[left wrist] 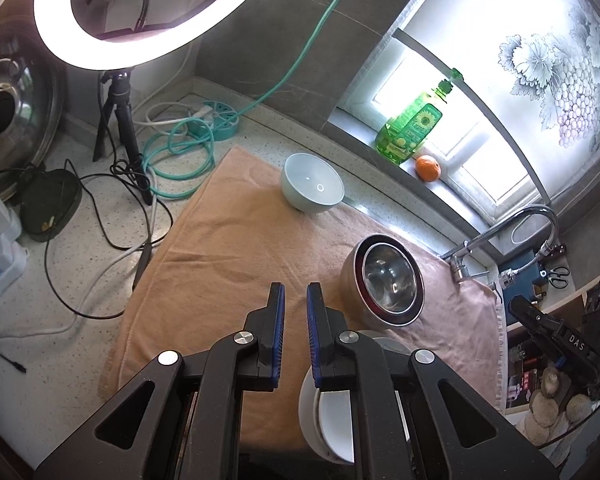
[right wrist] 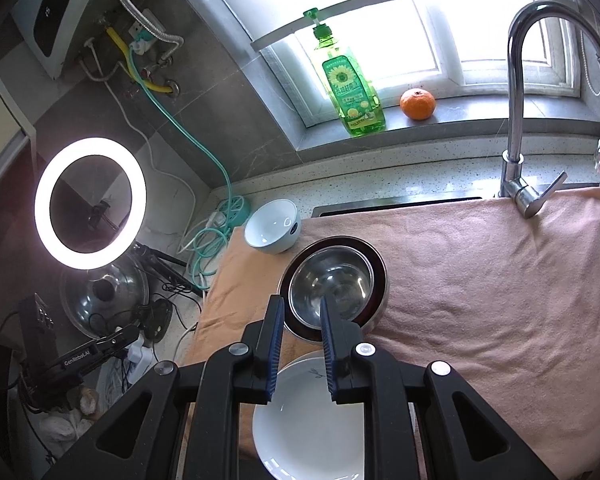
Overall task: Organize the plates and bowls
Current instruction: 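Move both grippers to the rim of the white ceramic bowl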
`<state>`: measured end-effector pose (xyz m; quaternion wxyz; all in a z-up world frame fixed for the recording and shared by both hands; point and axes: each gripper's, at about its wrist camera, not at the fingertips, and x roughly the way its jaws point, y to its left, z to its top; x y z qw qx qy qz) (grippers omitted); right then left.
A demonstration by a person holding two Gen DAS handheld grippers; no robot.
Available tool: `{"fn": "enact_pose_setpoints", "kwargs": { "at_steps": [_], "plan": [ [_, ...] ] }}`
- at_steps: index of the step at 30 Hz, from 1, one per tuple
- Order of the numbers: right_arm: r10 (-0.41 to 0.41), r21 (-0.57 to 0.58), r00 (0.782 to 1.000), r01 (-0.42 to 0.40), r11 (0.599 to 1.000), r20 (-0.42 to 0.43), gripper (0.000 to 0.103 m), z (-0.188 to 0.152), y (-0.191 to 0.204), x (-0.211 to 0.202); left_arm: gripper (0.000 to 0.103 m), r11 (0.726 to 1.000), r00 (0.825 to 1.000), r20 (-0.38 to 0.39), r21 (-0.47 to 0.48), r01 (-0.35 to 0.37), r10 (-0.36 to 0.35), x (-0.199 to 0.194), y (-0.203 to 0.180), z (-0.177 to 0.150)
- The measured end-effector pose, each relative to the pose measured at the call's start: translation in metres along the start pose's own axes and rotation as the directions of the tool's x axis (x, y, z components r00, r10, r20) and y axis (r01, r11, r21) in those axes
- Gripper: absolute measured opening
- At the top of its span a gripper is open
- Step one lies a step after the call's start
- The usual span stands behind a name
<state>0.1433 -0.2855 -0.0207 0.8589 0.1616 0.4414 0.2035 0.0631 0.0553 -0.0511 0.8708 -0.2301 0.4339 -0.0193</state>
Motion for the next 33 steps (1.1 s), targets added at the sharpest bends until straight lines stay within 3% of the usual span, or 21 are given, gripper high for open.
{"fn": "enact_pose_setpoints", "kwargs": {
  "at_steps": [7, 16, 24, 33],
  "plan": [
    [0.024, -0.026, 1.0, -0.024, 0.999, -0.002, 0.017, 0.017, 0.007, -0.001, 0.01, 1.0, 1.0, 0.01, 0.021, 0.007, -0.007, 0.005, -0.007, 0.015],
    [0.006, 0.007, 1.0, -0.006, 1.0, -0.007, 0.017, 0.051, 0.024, 0.03, 0.01, 0.996, 0.998, -0.038, 0.07, 0.061, -0.058, 0.049, 0.001, 0.056],
    [-0.015, 0.052, 0.999, 0.016, 0.999, -0.034, 0.017, 0.085, 0.044, 0.089, 0.01, 0.99, 0.992, -0.111, 0.121, 0.07, -0.057, 0.104, 0.011, 0.093],
    [-0.061, 0.072, 0.988, 0.071, 0.995, -0.141, 0.017, 0.101, 0.051, 0.177, 0.01, 0.988, 0.98, -0.188, 0.132, 0.086, -0.061, 0.162, 0.014, 0.118]
  ]
}}
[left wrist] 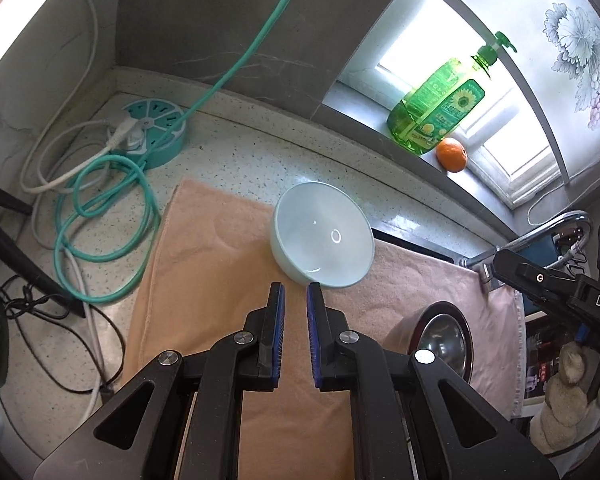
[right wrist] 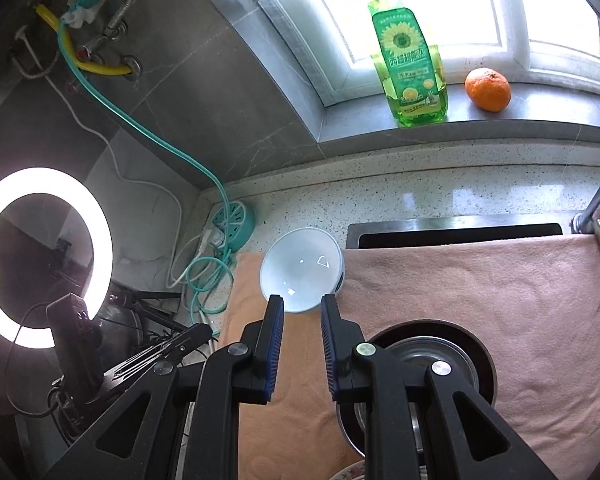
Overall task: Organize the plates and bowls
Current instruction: 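Move both grippers to the rim of the white ceramic bowl, then close both grippers on the white bowl rim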
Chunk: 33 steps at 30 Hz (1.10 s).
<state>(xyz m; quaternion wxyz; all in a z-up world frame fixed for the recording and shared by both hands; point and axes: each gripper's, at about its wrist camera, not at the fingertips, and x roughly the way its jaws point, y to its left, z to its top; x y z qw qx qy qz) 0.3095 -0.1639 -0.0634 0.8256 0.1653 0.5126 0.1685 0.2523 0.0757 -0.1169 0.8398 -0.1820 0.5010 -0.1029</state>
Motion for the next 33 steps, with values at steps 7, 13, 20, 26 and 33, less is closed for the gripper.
{"fn": "enact_pose_setpoints", "kwargs": {
  "at_steps": [7, 13, 20, 26, 33],
  "plan": [
    [-0.039, 0.032, 0.997, 0.042, 0.999, -0.069, 0.017, 0.015, -0.011, 0.052, 0.01, 1.0, 0.999, -0.031, -0.027, 0.012, -0.013, 0.029, 0.013, 0.023],
    [-0.069, 0.026, 0.991, 0.073, 0.997, -0.114, 0.017, 0.026, -0.018, 0.086, 0.01, 0.998, 0.997, -0.069, -0.051, 0.03, -0.034, 0.051, 0.019, 0.039],
    [-0.091, 0.044, 0.983, 0.099, 0.994, -0.157, 0.017, 0.038, -0.028, 0.117, 0.01, 0.997, 0.994, -0.102, -0.073, 0.037, -0.044, 0.069, 0.023, 0.054],
    [-0.081, 0.065, 0.979, 0.095, 0.993, -0.189, 0.017, 0.042, -0.035, 0.134, 0.01, 0.997, 0.993, -0.117, -0.07, 0.026, -0.034, 0.078, 0.025, 0.056],
    [-0.085, 0.066, 0.974, 0.101, 0.993, -0.212, 0.017, 0.043, -0.038, 0.146, 0.01, 0.998, 0.991, -0.128, -0.058, 0.023, -0.03, 0.083, 0.023, 0.053]
  ]
}}
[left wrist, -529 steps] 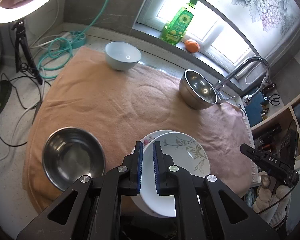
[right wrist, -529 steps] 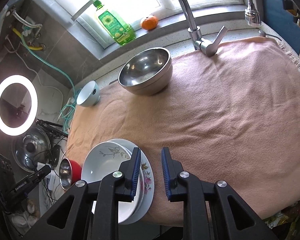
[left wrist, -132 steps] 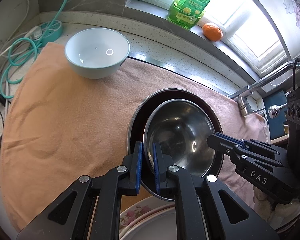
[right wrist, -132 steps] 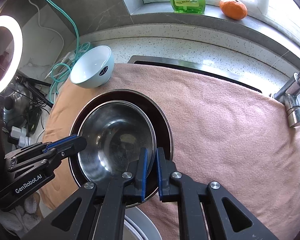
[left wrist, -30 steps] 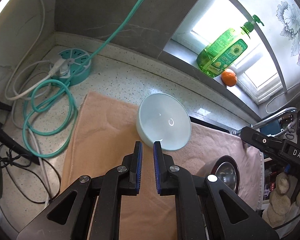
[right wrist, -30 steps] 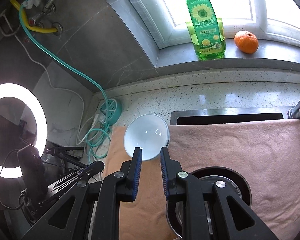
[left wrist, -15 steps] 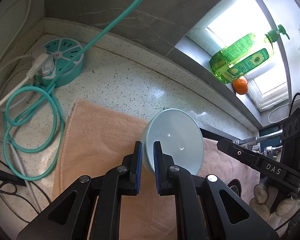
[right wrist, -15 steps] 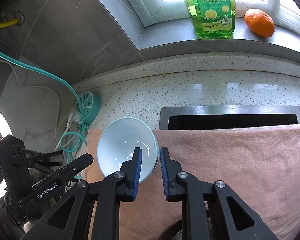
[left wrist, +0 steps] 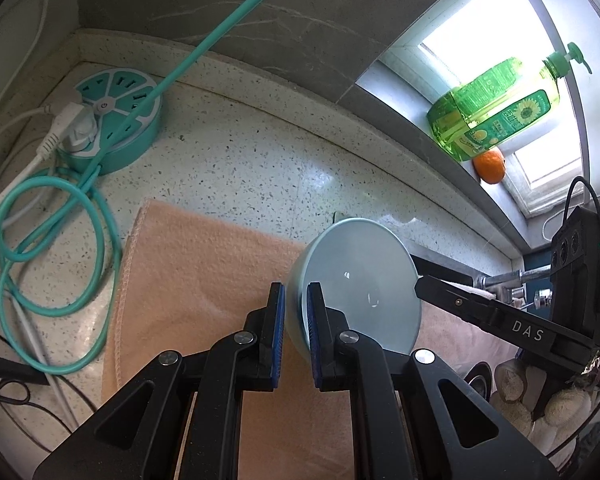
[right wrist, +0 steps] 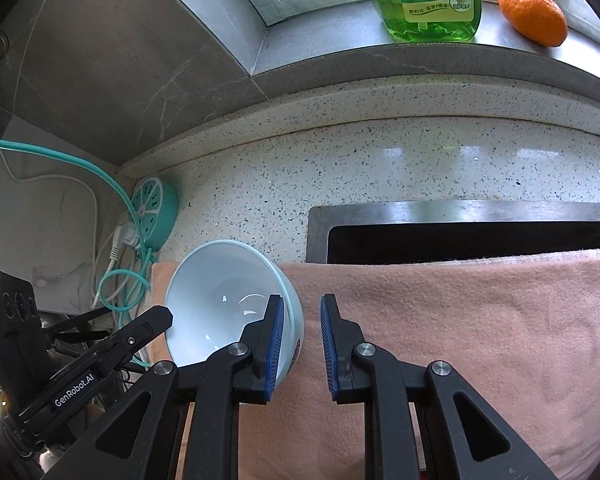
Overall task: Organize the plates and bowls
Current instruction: 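Close both grippers on the white bowl rim, then lift the white bowl and carry it over the nested steel bowls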
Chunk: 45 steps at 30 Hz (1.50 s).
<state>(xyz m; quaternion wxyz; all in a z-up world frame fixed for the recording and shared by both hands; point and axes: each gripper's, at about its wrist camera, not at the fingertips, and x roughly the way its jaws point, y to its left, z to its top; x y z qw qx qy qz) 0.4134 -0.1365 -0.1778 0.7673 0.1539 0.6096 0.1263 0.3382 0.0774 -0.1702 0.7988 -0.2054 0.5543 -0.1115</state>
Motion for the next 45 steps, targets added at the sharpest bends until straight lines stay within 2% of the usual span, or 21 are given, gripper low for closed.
{"fn": "enact_pose_setpoints", "kwargs": {
  "at_steps": [15, 23, 30, 45],
  "plan": [
    [-0.018, -0.034, 1.0, 0.017, 0.999, -0.016, 0.016, -0.005, 0.004, 0.009, 0.009, 1.0, 1.0, 0.008, 0.016, -0.018, 0.018, 0.008, -0.003, -0.001],
    [-0.015, -0.047, 1.0, 0.013, 0.999, -0.025, 0.005, -0.007, 0.009, 0.013, 0.007, 1.0, 1.0, 0.006, 0.02, -0.011, 0.011, 0.01, -0.003, -0.001],
    [-0.024, -0.056, 0.999, 0.022, 0.998, -0.022, 0.005, -0.008, 0.012, 0.011, 0.007, 1.0, 1.0, 0.007, 0.022, -0.014, 0.014, 0.009, -0.003, -0.002],
    [0.019, -0.053, 1.0, -0.019, 0.998, -0.005, 0.005, -0.022, 0.015, -0.028, 0.007, 0.999, 0.998, 0.055, 0.047, 0.008, -0.011, -0.031, -0.016, -0.018]
  ]
}}
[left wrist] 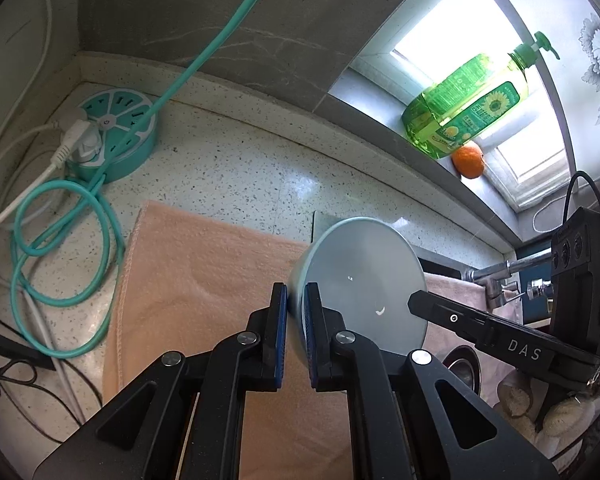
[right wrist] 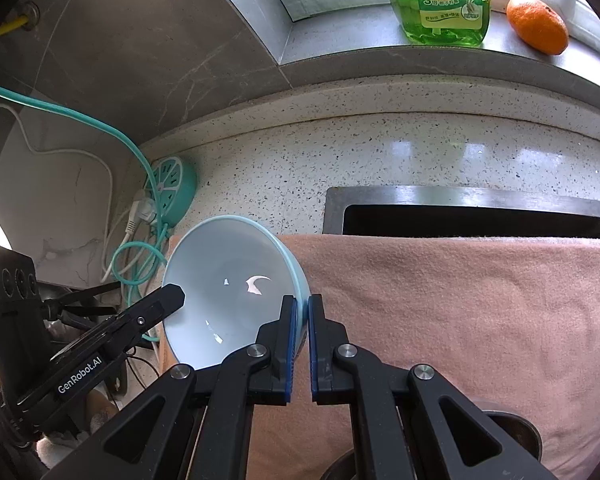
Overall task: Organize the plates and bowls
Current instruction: 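Lift the white bowl and carry it over the nested steel bowls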
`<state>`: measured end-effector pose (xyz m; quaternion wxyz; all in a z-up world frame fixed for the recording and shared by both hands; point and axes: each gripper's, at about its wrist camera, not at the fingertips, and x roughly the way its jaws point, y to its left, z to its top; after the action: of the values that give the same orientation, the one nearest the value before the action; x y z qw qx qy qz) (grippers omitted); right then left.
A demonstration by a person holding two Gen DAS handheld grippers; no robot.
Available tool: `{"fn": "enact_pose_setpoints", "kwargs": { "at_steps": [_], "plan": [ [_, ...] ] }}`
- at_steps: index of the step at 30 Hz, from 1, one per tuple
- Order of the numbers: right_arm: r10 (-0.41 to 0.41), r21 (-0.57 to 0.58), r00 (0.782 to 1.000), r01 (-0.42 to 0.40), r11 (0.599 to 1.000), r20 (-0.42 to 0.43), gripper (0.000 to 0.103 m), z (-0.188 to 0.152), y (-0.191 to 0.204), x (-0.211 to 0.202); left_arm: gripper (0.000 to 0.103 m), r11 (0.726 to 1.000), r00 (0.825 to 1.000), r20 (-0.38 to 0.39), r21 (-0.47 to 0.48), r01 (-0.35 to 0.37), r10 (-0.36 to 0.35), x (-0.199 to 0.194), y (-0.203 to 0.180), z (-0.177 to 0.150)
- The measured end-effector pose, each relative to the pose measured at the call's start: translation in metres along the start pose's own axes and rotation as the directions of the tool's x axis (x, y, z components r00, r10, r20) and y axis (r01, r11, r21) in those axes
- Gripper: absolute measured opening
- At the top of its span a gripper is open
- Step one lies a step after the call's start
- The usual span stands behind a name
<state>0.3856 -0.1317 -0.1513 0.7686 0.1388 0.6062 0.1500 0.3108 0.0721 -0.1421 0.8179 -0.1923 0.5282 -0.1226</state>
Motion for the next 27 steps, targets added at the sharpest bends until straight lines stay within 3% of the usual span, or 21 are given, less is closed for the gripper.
{"fn": "enact_pose_setpoints", "kwargs": {
  "at_steps": [16, 27],
  "plan": [
    [0.035, -0.015, 0.996, -0.034, 0.999, 0.082, 0.005, -0.028, 0.001, -0.077, 0.007, 0.997, 0.997, 0.072, 0.073, 0.028, -0.033, -0.053, -0.051, -0.022],
    [0.02, -0.003, 0.993, -0.02, 1.0, 0.119, 0.005, -0.061, -0.026, -0.123, 0.007, 0.99, 0.996, 0.054, 0.123, 0.069, -0.076, -0.06, -0.092, -0.051]
  ]
}}
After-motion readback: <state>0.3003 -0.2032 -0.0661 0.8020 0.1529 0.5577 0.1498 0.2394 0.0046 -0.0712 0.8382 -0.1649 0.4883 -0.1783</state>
